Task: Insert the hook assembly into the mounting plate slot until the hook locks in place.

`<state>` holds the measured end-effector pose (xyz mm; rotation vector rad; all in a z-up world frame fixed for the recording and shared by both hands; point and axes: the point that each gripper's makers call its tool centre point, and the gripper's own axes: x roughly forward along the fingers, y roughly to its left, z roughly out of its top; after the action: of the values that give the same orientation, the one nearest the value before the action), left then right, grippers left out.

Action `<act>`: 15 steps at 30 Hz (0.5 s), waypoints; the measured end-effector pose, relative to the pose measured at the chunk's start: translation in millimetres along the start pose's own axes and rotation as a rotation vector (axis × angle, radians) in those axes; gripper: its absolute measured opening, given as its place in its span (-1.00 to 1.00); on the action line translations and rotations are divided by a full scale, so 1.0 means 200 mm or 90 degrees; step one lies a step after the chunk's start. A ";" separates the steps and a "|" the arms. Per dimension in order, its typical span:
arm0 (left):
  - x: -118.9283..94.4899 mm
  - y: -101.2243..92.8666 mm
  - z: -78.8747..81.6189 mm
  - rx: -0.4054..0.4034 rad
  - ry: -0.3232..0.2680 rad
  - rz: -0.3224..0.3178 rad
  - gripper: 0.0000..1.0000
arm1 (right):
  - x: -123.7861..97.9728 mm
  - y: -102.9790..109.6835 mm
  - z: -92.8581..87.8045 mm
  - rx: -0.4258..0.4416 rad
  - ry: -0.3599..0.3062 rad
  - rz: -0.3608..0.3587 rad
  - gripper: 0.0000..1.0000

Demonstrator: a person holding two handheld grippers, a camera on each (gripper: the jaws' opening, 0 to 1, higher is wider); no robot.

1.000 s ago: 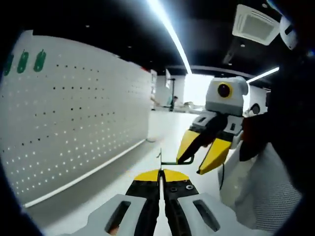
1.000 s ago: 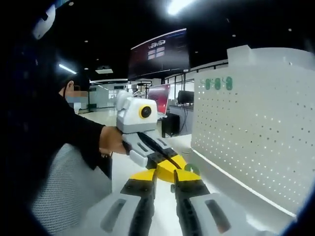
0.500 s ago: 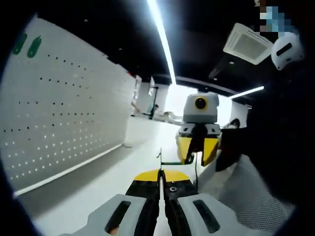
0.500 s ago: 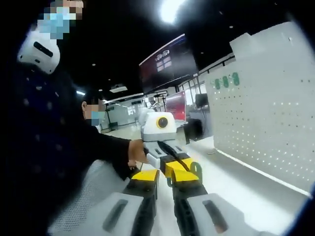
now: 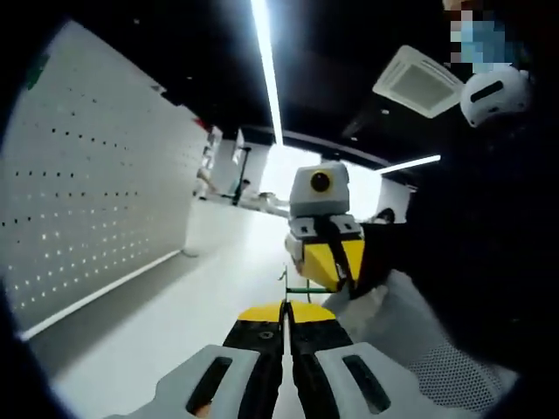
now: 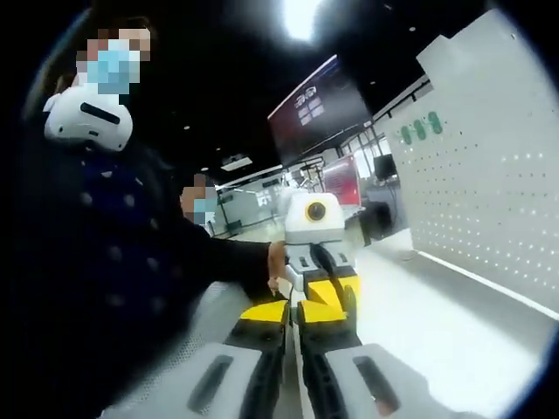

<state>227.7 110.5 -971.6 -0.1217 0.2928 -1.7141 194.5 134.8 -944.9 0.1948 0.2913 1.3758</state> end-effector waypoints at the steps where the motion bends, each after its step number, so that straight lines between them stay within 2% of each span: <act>1: 0.00 -0.01 0.00 -0.003 -0.001 -0.005 -0.98 | 0.00 0.01 0.00 0.009 -0.002 0.011 -0.96; 8: 0.00 -0.04 -0.01 -0.020 0.004 -0.029 -0.98 | -0.02 0.04 -0.04 0.015 0.014 0.031 -0.97; 15: 0.01 -0.05 0.00 -0.028 0.003 -0.035 -0.98 | -0.01 0.05 -0.03 0.007 0.010 0.038 -0.97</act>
<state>218.4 110.3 -970.1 -0.1591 0.3326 -1.7625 182.7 133.6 -947.5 0.2034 0.3084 1.4353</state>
